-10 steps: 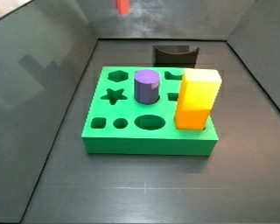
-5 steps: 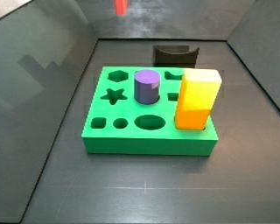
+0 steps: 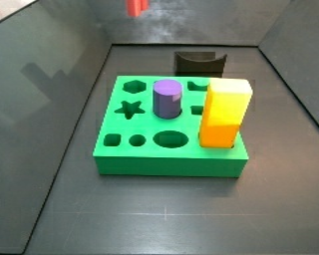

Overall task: Pick up the square-circle object. Move up. Place the square-circle object on the fixture. Regrasp the square-circle object. Rotate the square-circle object. Move to above the board. Insert the square-circle object.
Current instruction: Rotate the square-circle object.

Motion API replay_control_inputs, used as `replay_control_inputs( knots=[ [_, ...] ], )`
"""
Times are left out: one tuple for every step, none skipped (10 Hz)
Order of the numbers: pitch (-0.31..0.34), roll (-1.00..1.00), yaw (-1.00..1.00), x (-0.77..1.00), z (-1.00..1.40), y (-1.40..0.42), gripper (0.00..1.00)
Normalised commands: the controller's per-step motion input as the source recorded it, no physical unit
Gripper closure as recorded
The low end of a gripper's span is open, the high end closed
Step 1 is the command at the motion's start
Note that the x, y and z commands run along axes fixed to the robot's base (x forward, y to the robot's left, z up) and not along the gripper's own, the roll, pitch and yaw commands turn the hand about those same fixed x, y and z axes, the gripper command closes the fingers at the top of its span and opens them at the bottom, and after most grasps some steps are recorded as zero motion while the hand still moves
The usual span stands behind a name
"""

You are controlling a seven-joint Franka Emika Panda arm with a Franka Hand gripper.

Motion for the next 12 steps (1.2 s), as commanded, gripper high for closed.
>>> replay_control_inputs(
  knots=[
    [0.053, -0.07, -1.0, 0.01, 0.0, 0.01, 1.0],
    [0.061, -0.08, -1.0, 0.01, 0.0, 0.01, 1.0],
    [0.075, -0.1, -1.0, 0.01, 0.0, 0.01, 1.0],
    [0.091, -0.12, -1.0, 0.01, 0.0, 0.01, 1.0],
    [0.029, -0.04, -1.0, 0.0, 0.0, 0.0, 1.0],
    [0.031, -0.04, -1.0, 0.0, 0.0, 0.0, 1.0],
    [0.034, -0.04, -1.0, 0.0, 0.0, 0.0, 1.0],
    [0.038, -0.05, -1.0, 0.0, 0.0, 0.01, 1.0],
    [0.041, -0.05, -1.0, 0.0, 0.0, 0.01, 1.0],
    [0.046, -0.06, -1.0, 0.0, 0.0, 0.01, 1.0],
    [0.057, -0.07, -1.0, 0.0, 0.0, 0.01, 1.0],
    [0.062, -0.08, -1.0, 0.0, 0.0, 0.01, 1.0]
  ],
)
